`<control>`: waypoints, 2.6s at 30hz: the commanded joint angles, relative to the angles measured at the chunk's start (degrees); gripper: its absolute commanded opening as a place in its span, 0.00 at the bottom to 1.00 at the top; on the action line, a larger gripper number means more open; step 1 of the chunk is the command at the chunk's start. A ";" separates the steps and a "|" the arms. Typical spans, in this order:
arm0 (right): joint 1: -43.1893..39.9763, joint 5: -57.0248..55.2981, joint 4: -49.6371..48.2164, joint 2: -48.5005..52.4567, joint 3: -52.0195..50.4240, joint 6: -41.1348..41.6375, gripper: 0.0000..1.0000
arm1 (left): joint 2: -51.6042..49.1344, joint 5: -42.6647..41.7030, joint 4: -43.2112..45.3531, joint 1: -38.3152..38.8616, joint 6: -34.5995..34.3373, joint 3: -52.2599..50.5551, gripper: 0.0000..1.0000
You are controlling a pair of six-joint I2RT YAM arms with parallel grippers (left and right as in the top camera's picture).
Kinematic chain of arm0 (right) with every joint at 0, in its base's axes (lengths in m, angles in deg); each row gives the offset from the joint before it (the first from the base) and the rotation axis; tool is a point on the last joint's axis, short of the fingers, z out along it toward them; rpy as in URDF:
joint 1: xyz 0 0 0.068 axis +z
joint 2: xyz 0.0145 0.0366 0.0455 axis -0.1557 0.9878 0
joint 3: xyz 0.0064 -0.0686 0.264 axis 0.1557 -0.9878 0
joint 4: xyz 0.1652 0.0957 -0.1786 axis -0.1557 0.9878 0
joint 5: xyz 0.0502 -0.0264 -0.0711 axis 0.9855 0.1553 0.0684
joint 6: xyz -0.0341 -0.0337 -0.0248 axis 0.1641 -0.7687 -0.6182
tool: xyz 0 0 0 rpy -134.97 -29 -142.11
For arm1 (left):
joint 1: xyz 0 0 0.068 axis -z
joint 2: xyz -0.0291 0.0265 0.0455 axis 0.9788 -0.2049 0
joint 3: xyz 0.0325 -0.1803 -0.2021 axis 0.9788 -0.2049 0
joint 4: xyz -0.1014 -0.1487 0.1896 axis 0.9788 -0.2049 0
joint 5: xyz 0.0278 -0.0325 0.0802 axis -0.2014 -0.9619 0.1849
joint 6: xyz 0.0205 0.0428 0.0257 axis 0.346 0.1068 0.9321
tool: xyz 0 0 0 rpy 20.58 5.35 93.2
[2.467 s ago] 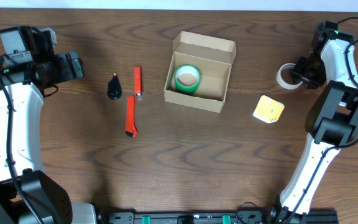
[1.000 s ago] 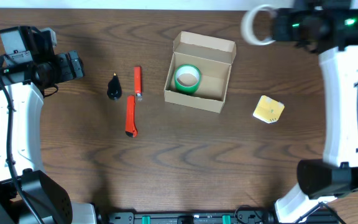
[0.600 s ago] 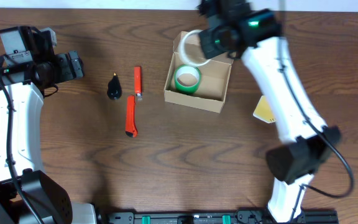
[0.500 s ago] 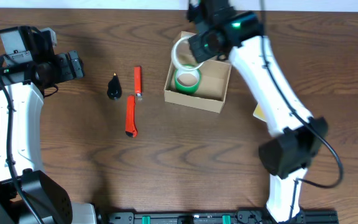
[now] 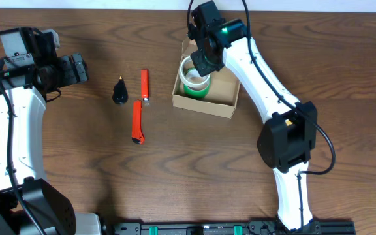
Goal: Pack container
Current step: 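Move the masking tape over the box and lower it inside, then open the right gripper and withdraw it from the box, then reach the right gripper to the yellow notepad and grasp it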
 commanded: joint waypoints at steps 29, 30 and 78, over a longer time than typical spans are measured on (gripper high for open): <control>-0.63 -1.33 -0.50 6.47 -0.20 -0.79 0.33 | 0.11 0.20 -0.22 -0.04 0.39 1.22 0.95; -0.63 -1.33 -0.42 6.45 -0.20 -0.81 0.33 | 0.11 0.20 -0.22 -0.04 0.39 1.22 0.95; -25.73 -6.43 2.01 -20.35 -33.53 28.57 0.73 | 0.11 0.20 -0.22 -0.04 0.39 1.22 0.95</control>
